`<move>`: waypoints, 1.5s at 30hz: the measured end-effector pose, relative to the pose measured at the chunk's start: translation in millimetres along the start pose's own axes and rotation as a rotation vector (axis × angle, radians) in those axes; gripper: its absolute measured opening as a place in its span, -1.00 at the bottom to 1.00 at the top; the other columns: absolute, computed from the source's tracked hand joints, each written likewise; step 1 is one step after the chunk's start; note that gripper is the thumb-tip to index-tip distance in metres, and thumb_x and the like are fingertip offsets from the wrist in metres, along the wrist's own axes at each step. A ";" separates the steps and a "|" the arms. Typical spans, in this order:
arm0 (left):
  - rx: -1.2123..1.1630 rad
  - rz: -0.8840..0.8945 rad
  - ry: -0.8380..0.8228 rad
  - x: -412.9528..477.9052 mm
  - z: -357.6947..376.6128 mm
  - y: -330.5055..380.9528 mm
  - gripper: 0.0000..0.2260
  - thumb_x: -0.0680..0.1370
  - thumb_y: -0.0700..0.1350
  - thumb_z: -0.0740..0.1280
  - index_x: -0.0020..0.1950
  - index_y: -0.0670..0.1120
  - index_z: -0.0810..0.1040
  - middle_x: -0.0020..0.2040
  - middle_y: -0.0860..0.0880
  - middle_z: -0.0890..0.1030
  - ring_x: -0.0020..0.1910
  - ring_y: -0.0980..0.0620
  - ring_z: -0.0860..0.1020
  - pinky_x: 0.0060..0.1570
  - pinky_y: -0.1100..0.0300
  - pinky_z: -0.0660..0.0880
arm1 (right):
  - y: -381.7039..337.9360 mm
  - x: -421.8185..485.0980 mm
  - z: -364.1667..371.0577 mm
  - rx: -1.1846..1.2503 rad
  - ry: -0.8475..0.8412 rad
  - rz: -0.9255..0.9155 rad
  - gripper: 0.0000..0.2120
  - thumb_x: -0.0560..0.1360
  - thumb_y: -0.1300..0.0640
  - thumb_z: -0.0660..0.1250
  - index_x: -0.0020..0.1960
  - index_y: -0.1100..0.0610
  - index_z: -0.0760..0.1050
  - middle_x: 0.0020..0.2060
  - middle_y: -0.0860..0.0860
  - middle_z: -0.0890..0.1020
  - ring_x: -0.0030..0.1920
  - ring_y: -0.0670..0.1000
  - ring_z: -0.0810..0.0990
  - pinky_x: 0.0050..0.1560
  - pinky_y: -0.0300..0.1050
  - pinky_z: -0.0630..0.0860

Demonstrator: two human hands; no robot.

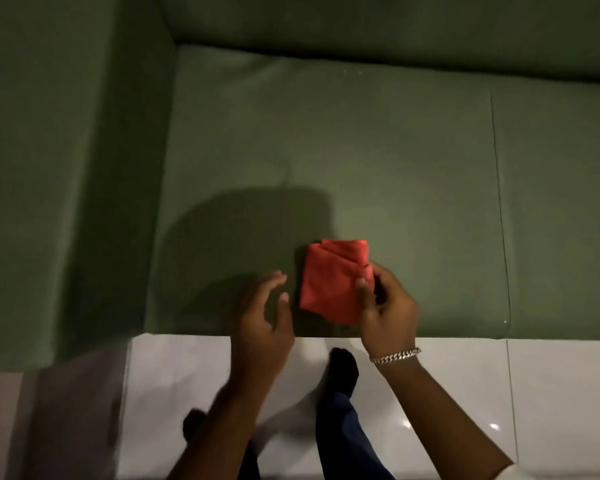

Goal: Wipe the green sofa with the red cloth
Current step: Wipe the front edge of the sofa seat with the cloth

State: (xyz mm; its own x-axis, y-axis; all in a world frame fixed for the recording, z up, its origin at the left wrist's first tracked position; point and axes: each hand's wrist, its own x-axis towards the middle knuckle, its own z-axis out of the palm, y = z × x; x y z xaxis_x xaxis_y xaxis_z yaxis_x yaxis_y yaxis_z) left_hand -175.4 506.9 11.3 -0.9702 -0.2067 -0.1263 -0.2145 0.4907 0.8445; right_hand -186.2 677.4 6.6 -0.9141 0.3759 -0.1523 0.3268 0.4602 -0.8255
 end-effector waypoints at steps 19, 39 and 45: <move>0.988 0.447 -0.297 39.9 35.6 -48.1 -0.39 0.60 0.05 0.06 0.57 -0.22 0.03 0.60 -0.22 0.07 0.60 -0.16 0.03 0.52 -0.22 0.08 | 63.4 55.7 -9.0 -0.791 0.127 0.044 -0.52 0.57 -0.23 0.08 0.44 -0.13 0.32 0.52 0.07 0.32 0.52 0.31 0.15 0.40 0.36 0.22; 1.027 0.518 -0.399 12.7 122.3 4.7 -0.28 0.60 0.23 -0.06 0.57 -0.26 -0.08 0.61 -0.26 -0.04 0.60 -0.21 -0.07 0.52 -0.29 -0.02 | 160.8 42.8 -142.8 -0.983 0.065 -0.305 -0.57 0.60 -0.22 0.05 0.40 -0.13 0.39 0.45 0.07 0.43 0.46 0.28 0.30 0.39 0.36 0.23; 0.976 0.605 -0.451 5.5 193.6 45.1 -0.28 0.58 0.23 -0.03 0.56 -0.26 -0.03 0.61 -0.24 0.00 0.60 -0.21 -0.04 0.52 -0.27 -0.03 | 183.7 64.3 -158.8 -0.930 0.200 -0.305 -0.56 0.58 -0.22 0.09 0.39 -0.13 0.41 0.45 0.05 0.44 0.48 0.26 0.29 0.40 0.27 0.26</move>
State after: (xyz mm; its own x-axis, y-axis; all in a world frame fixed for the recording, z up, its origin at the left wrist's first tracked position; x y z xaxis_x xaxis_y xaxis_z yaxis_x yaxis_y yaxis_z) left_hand -212.3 691.8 -52.0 -0.8531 0.4889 -0.1824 0.4759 0.8723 0.1122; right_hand -146.8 913.9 -68.5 -0.9609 0.2258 0.1605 0.2210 0.9741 -0.0472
